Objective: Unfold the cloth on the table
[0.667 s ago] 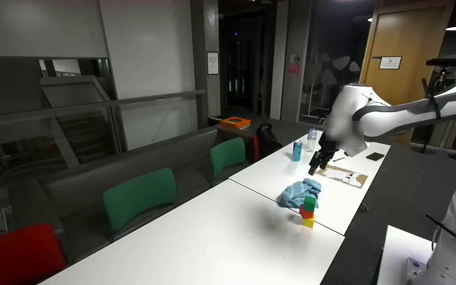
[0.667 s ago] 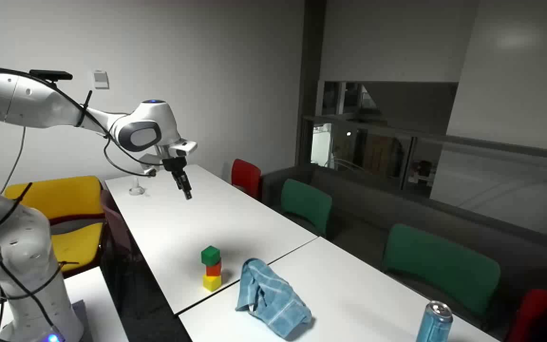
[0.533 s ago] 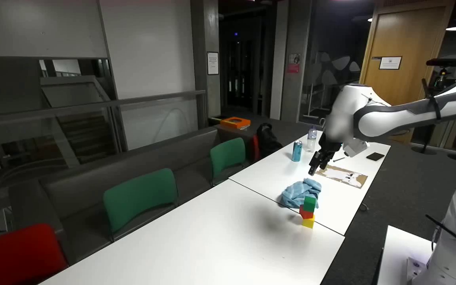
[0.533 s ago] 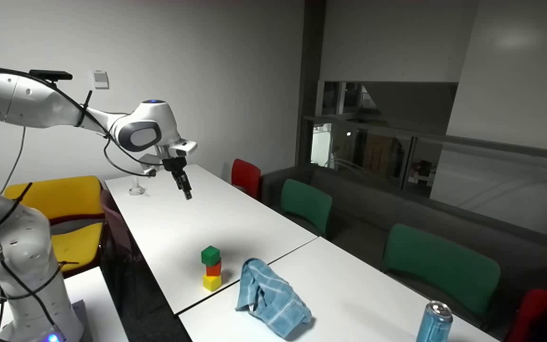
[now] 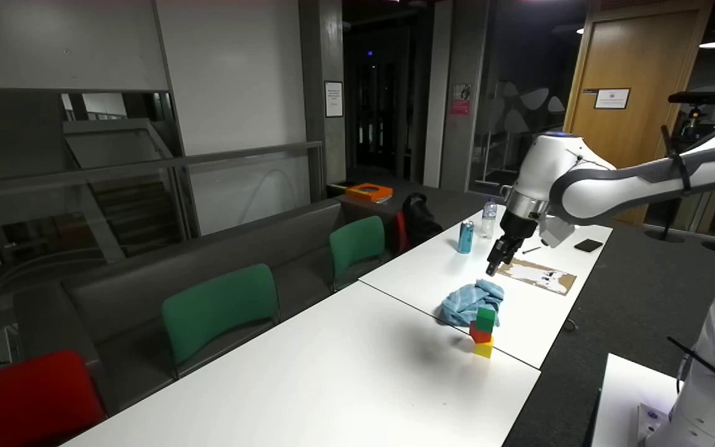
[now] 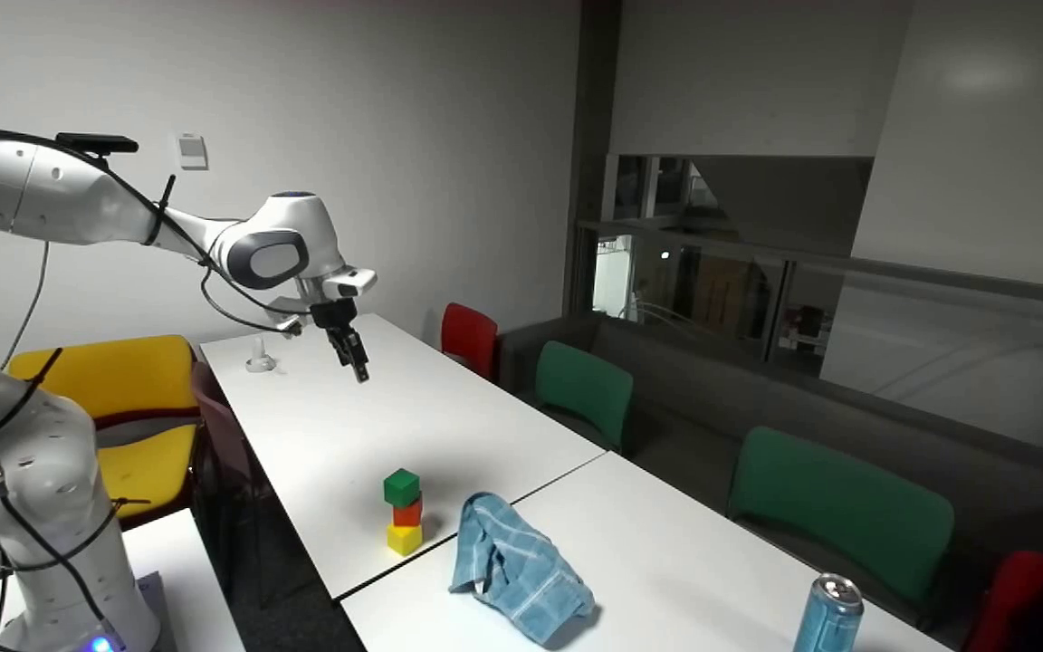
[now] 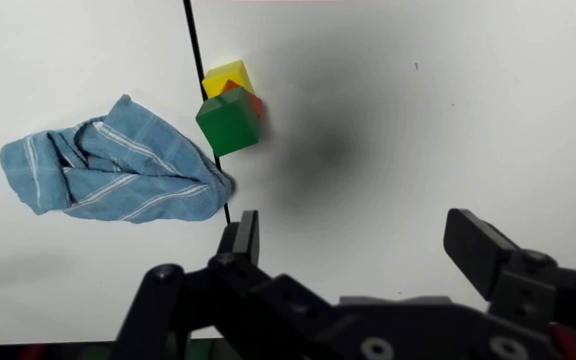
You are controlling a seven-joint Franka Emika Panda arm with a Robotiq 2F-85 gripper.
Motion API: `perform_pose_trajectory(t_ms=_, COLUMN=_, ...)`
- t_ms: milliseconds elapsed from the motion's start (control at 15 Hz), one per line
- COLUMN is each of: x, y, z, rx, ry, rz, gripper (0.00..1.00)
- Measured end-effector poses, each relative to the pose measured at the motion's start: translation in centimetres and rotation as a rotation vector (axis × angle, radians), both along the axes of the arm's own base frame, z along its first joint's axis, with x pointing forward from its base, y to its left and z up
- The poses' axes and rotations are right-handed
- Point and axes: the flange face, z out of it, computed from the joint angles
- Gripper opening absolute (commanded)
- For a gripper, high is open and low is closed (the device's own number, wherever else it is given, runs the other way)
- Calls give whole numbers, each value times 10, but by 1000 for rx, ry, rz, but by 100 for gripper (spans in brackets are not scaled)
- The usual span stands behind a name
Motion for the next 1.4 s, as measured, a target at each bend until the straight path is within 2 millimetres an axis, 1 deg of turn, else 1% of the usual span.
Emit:
perform_pose_trajectory(t_ms=200, x=3, y=-13, z=-11, rx=-121, ry=48, rz=107, gripper=100)
perform_pose_trajectory(t_ms=333, x=5, y=-30, z=-20, rx=-176, ry=96, rz=188, gripper=100)
perform_pose_trajectory(t_ms=467, x=9, y=-56, z=-27, rx=-202, ry=133, rz=281, gripper=100)
perform_pose_trajectory(t_ms=667, x=14, y=-107, z=-41, rx=-187, ry=179, rz=363, gripper=100)
perform_pose_trajectory(t_ms=867, x=14, y=-153, z=-66, rx=-154, ry=218, rz=394, gripper=100)
perform_pose_trajectory(t_ms=1000, x=14, y=-175, z=-83, rx=-127, ry=227, rz=411, gripper=100)
perform_pose_trajectory(t_ms=1133, x=16, y=-183, z=-92, rx=-113, ry=235, rz=418, gripper=100)
perform_pose_trajectory(t_ms=1400, x=19, y=-184, z=-91, rx=-114, ry=235, rz=417, gripper=100)
